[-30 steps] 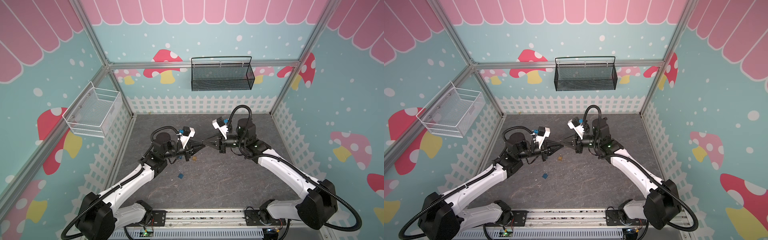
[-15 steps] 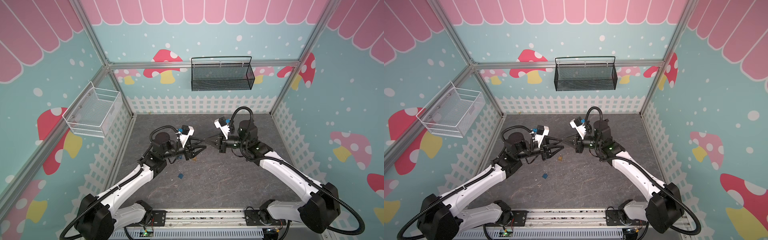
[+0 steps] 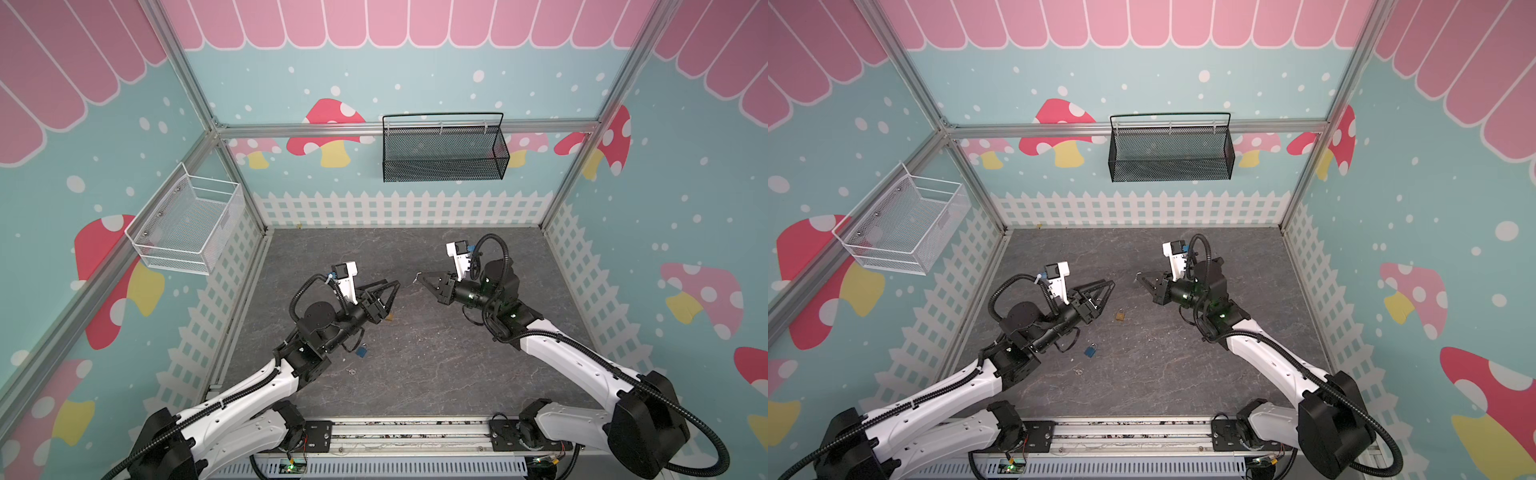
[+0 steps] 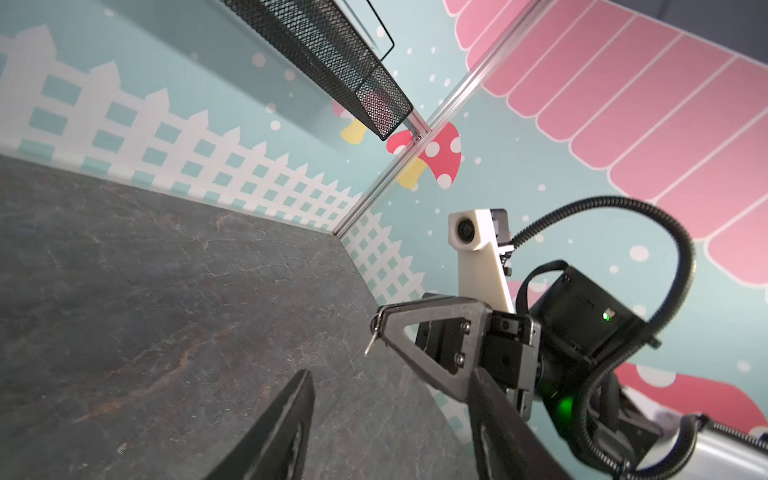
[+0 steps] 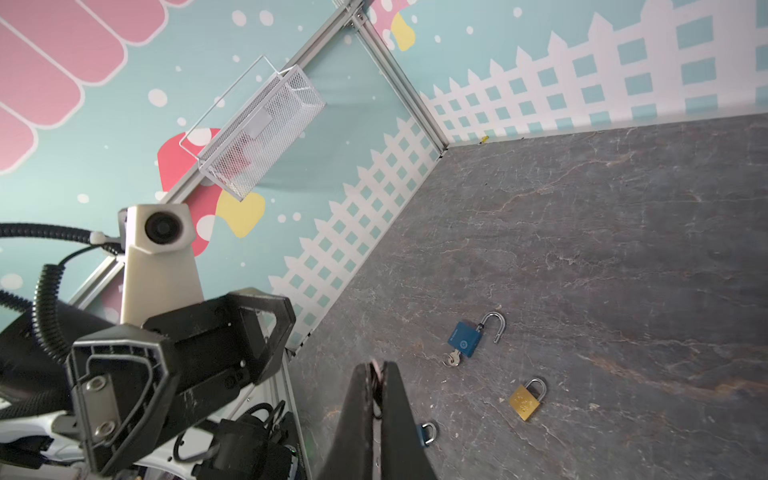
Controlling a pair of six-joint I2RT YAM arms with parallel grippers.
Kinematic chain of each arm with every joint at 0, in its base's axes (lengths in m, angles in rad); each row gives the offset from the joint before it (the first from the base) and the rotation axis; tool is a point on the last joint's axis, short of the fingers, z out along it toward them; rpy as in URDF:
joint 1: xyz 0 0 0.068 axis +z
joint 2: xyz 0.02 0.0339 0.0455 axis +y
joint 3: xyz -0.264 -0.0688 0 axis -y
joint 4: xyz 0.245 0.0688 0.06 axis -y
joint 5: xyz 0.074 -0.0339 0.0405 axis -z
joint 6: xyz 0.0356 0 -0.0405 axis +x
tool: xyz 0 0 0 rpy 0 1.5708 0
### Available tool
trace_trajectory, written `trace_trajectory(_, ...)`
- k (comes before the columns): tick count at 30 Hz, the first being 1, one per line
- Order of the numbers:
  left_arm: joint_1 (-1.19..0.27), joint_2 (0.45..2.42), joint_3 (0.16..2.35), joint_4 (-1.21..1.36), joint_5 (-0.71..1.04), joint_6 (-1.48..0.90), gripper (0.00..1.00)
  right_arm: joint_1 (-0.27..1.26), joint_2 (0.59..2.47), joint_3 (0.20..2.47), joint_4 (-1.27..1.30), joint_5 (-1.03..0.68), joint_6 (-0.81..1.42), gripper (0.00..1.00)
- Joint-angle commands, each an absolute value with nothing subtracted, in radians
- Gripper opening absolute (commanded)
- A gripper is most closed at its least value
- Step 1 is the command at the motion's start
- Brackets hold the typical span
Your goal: Unlock with the key
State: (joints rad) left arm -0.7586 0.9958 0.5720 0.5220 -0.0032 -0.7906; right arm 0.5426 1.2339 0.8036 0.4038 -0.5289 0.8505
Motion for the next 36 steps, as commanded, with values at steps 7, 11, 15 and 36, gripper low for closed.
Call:
trace_trajectory(7, -0.864, 1.189, 0.606, 0.854, -0.256, -1.087, 0.5, 0.623, 1.239, 0.766, 0.692, -0.428, 1.09, 0.0)
trace_trajectory(11, -0.876, 1.255, 0.609, 1.012, -0.252, -1.095, 0.43, 0.641, 1.217, 0.749, 0.706, -0.397, 1.098, 0.0)
trace_trajectory(15, -0.877, 1.296, 0.611, 1.126, -0.25, -1.096, 0.38, 0.646, 1.194, 0.726, 0.707, -0.375, 1.121, 0.0)
trace_trajectory(36, -0.882, 1.367, 0.664, 1.149, -0.197, -1.141, 0.14, 0.672, 1.158, 0.682, 0.775, -0.303, 1.126, 0.0)
